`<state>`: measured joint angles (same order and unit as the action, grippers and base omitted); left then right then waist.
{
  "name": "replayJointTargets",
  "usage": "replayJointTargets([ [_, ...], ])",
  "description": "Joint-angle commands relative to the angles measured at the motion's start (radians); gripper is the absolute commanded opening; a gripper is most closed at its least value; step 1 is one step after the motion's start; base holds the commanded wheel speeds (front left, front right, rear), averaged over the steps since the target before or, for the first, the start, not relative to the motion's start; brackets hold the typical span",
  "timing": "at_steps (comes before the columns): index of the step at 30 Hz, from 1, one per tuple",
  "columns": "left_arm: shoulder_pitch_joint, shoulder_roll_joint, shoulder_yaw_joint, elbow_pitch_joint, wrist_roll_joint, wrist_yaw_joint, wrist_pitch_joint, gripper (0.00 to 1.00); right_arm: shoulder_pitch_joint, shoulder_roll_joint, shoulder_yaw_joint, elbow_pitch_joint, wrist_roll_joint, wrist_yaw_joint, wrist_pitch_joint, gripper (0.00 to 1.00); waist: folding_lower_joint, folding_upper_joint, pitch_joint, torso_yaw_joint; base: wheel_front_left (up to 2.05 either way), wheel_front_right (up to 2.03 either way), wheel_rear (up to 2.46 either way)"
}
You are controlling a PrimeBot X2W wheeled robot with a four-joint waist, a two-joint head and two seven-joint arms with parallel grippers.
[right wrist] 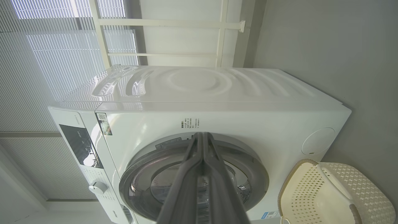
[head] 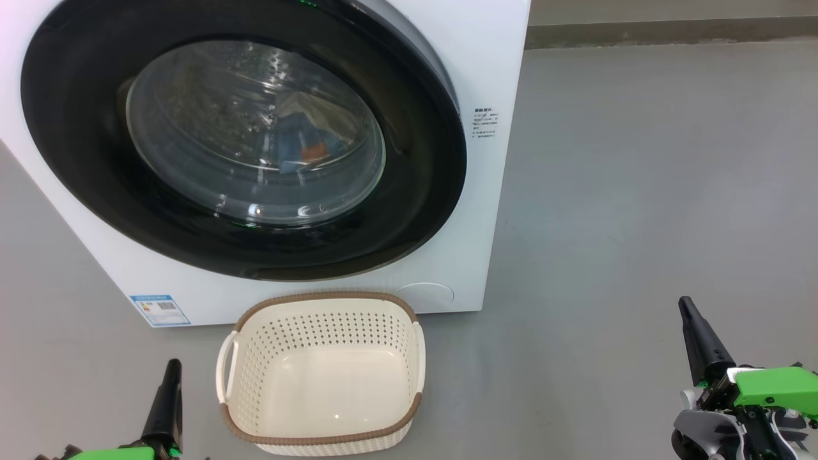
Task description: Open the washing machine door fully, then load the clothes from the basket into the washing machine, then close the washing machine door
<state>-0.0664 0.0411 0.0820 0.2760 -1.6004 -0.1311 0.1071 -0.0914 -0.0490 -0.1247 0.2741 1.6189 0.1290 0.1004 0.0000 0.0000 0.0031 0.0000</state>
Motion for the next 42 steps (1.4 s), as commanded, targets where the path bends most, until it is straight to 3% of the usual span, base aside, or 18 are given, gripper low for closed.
replayJointTargets([
  [1,-0.042,0.009,0.032,-0.031,-0.008,0.0,0.006,0.0,-0.016,-0.008,0.019,-0.03,-0.004,0.002,0.006,0.0,0.0,0.0,0.0,0.0,0.0,0.0,0.0],
  [42,-0.042,0.009,0.032,-0.031,-0.008,0.0,0.006,0.0,-0.016,-0.005,0.015,-0.03,-0.007,0.002,0.01,0.0,0.0,0.0,0.0,0.0,0.0,0.0,0.0],
])
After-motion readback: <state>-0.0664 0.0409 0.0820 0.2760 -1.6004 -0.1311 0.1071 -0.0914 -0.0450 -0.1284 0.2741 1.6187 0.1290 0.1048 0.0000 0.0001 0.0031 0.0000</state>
